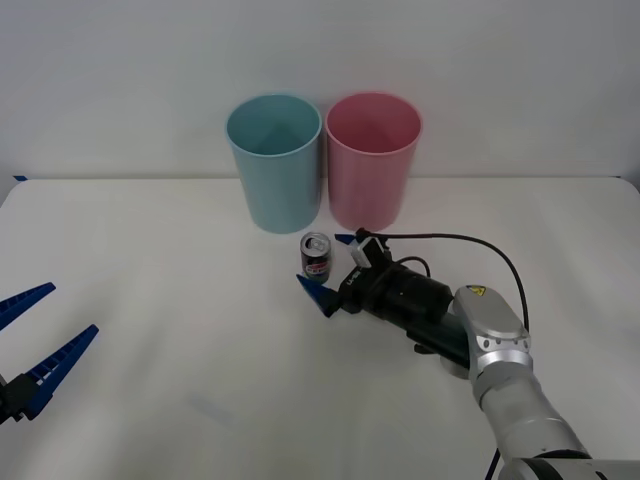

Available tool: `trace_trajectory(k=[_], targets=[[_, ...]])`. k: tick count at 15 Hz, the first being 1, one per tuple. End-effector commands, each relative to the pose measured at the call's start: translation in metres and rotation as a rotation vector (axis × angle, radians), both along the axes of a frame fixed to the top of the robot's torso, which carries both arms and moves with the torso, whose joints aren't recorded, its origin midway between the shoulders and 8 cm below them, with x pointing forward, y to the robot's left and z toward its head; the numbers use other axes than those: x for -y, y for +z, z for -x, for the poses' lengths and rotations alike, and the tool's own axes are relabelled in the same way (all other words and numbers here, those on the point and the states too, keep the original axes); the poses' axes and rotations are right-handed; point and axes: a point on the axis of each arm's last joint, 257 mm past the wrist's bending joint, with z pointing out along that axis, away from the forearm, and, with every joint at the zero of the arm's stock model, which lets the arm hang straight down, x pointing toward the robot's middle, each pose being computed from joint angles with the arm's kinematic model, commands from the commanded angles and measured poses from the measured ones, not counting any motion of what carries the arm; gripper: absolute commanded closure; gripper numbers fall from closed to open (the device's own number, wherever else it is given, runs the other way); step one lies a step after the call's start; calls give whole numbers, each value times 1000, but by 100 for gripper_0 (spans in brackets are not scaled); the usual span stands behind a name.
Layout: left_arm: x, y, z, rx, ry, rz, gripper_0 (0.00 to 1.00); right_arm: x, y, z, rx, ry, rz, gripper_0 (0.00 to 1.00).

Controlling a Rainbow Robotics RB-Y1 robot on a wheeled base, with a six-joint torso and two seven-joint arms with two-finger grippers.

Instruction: Grasp the object on the table and drop it into the matching bin: aluminum can to the light blue bin, PET bottle to the pink bin.

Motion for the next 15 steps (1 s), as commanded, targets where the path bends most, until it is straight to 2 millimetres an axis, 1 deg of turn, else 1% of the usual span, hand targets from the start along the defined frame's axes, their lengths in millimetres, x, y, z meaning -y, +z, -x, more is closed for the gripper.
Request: trace_trajectory(k=[1, 3, 4, 5, 6, 7, 13, 15], targets=[[0, 0, 0, 0, 0, 0, 0, -8, 2, 2, 0, 12, -9, 0], [0, 0, 0, 0, 0, 0, 0, -13, 3, 3, 3, 17, -7, 0], [0, 0, 0, 0, 0, 0, 0, -14, 2, 3, 3, 18, -4, 32], [0, 0, 0, 0, 0, 0, 0, -13, 2, 2, 4, 13, -1, 77], [0, 0, 0, 0, 0, 0, 0, -13, 2, 2, 4, 10, -1, 98], [0, 0, 0, 0, 0, 0, 0, -13, 2, 1, 6, 7, 1, 100], [0, 0, 0, 0, 0, 0, 0, -13, 3, -1, 8, 0, 3, 100], [0, 0, 0, 0, 0, 0, 0, -15, 6, -1, 12, 3, -4, 100]])
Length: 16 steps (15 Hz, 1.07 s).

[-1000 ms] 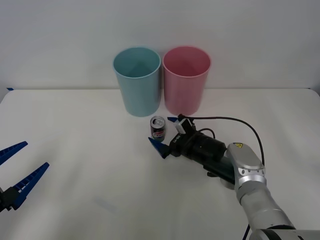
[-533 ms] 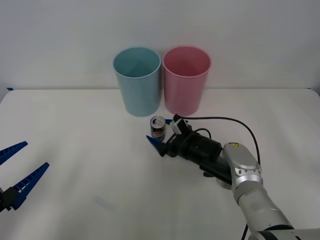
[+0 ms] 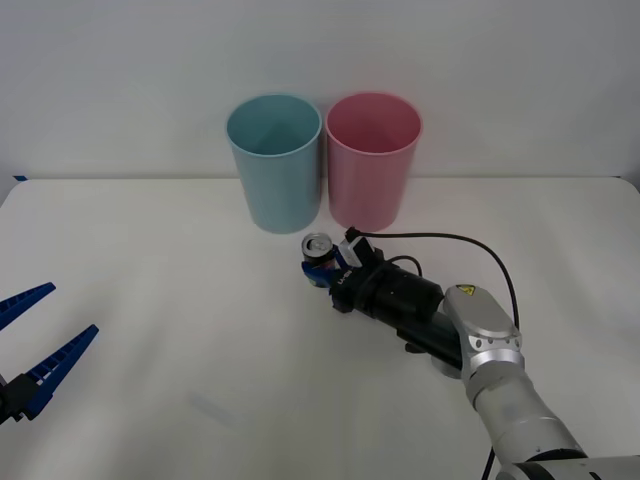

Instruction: Grasp the object on the table and drop it into the matching bin: aluminum can to the light blue bin, PET bottle to the pink bin.

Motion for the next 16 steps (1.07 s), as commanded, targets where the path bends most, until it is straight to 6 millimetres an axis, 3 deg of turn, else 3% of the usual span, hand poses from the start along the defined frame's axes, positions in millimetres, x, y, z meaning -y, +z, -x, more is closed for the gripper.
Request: trace_trajectory(k=[1, 8, 11, 16], targets=[[0, 0, 0, 0, 0, 0, 0, -3, 5, 1, 5, 8, -14, 100], [0, 0, 0, 0, 0, 0, 0, -27, 33, 19, 15, 93, -135, 100], [0, 0, 0, 0, 0, 0, 0, -13, 49, 24, 39, 75, -153, 100], [0, 0, 0, 0, 0, 0, 0, 1, 89, 56, 28, 57, -227, 100]])
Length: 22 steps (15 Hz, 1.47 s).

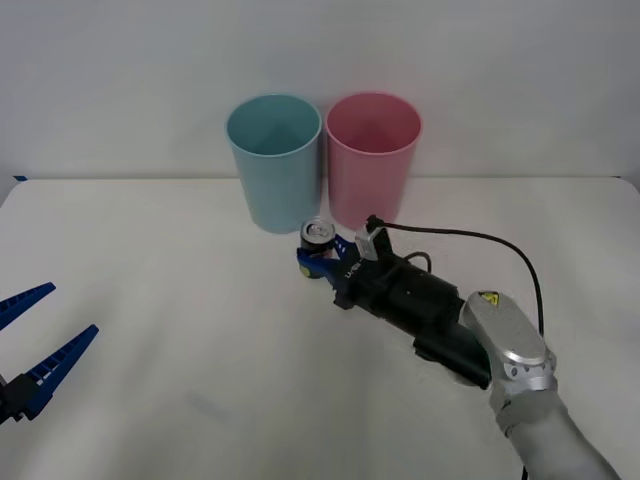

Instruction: Grasp the object on the table and drop it into the matching bin: aluminum can to the light blue bin, PET bottle to the pink bin.

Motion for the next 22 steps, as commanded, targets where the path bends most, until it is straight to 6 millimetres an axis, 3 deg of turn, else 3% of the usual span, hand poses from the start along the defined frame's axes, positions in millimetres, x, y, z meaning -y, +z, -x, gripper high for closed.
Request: trace_trajectory(k=[1, 14, 22], targets=[[0, 0, 0, 0, 0, 0, 0, 4, 24, 17, -15, -2, -52, 100], [0, 0, 0, 0, 0, 0, 0, 23, 145, 50, -44, 32, -280, 100], [0, 0, 0, 0, 0, 0, 0, 18, 210, 28, 75, 66, -245, 100]])
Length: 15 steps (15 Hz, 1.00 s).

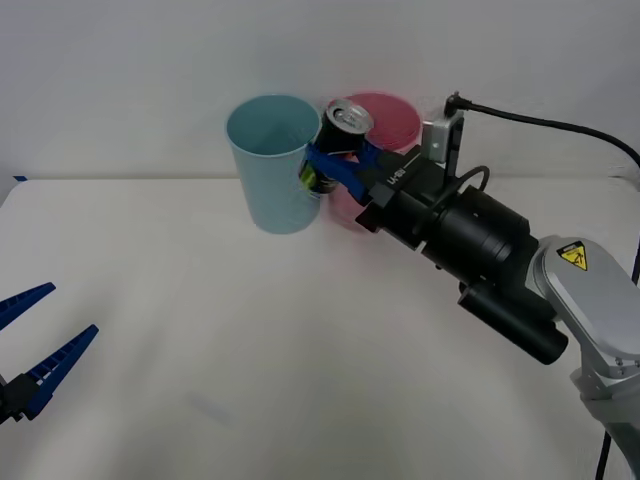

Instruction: Grasp the object on the table and drop it into the matching bin: aluminum can to the light blue bin, PET bottle to the pink bin.

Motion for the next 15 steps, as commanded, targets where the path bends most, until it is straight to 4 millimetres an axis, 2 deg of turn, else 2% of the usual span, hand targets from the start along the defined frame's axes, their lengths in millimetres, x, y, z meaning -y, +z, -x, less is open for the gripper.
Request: trace_trajectory(k=[1, 5, 9, 15], targets=[[0, 0, 0, 0, 0, 0, 0, -4, 14, -17, 31, 3, 31, 100], [0, 0, 0, 0, 0, 0, 0, -16, 19, -56, 44, -12, 98, 100], [0, 0, 0, 0, 0, 0, 0, -35, 24, -95, 42, -37, 142, 100], [0, 0, 0, 0, 0, 0, 0, -62, 12, -142, -9, -88, 186, 100]])
